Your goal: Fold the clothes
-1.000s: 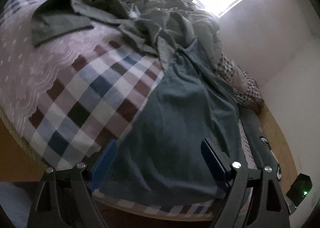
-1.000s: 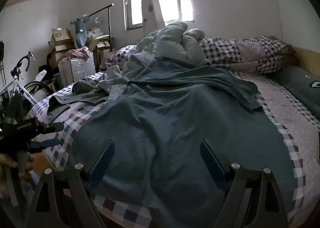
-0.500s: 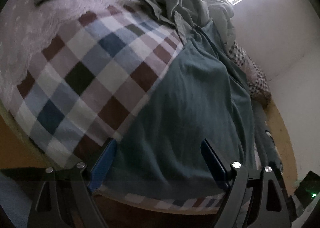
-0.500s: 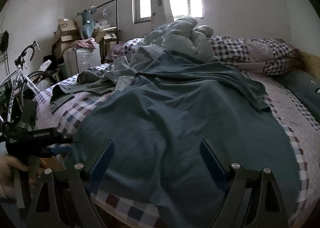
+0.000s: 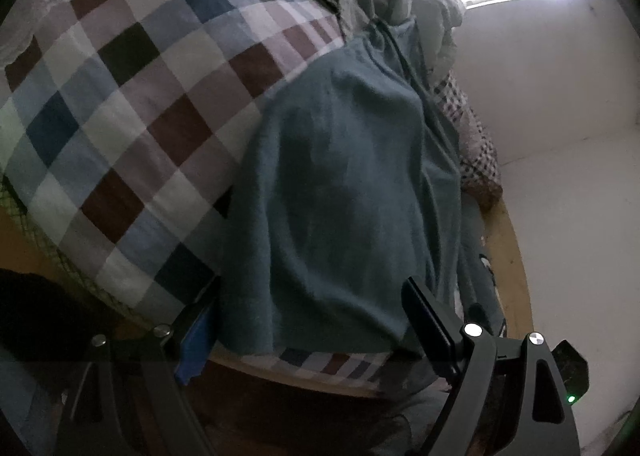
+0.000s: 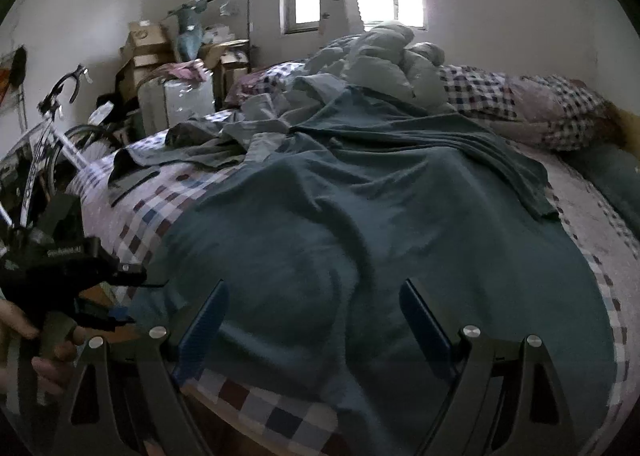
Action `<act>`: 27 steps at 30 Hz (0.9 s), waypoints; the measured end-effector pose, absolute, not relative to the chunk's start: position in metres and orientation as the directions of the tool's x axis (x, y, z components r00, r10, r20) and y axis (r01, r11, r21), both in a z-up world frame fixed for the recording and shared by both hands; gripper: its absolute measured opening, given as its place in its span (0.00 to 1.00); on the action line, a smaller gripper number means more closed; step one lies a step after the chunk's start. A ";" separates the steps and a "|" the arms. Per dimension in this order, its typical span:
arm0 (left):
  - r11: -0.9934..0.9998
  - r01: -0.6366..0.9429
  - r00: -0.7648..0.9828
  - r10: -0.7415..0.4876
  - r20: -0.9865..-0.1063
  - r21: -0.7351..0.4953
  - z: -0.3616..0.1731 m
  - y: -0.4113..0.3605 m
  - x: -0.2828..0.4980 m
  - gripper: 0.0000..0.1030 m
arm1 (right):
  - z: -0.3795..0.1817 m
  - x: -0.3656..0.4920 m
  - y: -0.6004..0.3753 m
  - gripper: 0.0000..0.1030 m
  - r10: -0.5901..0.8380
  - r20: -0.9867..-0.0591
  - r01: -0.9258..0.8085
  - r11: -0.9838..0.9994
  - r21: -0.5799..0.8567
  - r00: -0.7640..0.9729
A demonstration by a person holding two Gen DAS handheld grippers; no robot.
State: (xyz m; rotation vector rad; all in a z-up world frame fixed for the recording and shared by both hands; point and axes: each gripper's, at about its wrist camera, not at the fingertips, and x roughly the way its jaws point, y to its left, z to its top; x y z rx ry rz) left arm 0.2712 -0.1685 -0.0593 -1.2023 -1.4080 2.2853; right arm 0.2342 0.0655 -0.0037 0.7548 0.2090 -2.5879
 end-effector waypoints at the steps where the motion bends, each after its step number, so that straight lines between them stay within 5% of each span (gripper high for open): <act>1: -0.521 0.233 -0.656 0.539 -0.528 -0.821 -0.058 -0.169 0.272 0.86 | -0.005 0.236 0.062 0.87 -0.369 -0.545 0.461 -0.887 -0.037 -0.753; 10: -0.520 0.246 -0.617 0.568 -0.545 -0.818 -0.067 -0.151 0.266 0.86 | -0.010 0.244 0.042 0.87 -0.404 -0.549 0.532 -0.842 -0.088 -0.732; 20: -0.503 0.261 -0.740 0.444 -0.506 -0.824 -0.049 -0.179 0.278 0.86 | -0.008 0.242 0.049 0.87 -0.393 -0.546 0.513 -0.854 -0.081 -0.740; 23: -0.525 0.267 -0.728 0.440 -0.526 -0.808 -0.048 -0.176 0.278 0.73 | -0.007 0.242 0.048 0.87 -0.394 -0.542 0.512 -0.855 -0.080 -0.742; 25: -0.544 0.282 -0.718 0.427 -0.550 -0.790 -0.048 -0.177 0.280 0.52 | -0.006 0.243 0.046 0.87 -0.396 -0.539 0.517 -0.851 -0.089 -0.744; 27: -0.552 0.309 -0.707 0.411 -0.575 -0.774 -0.050 -0.179 0.281 0.43 | -0.008 0.245 0.043 0.87 -0.394 -0.540 0.526 -0.844 -0.109 -0.744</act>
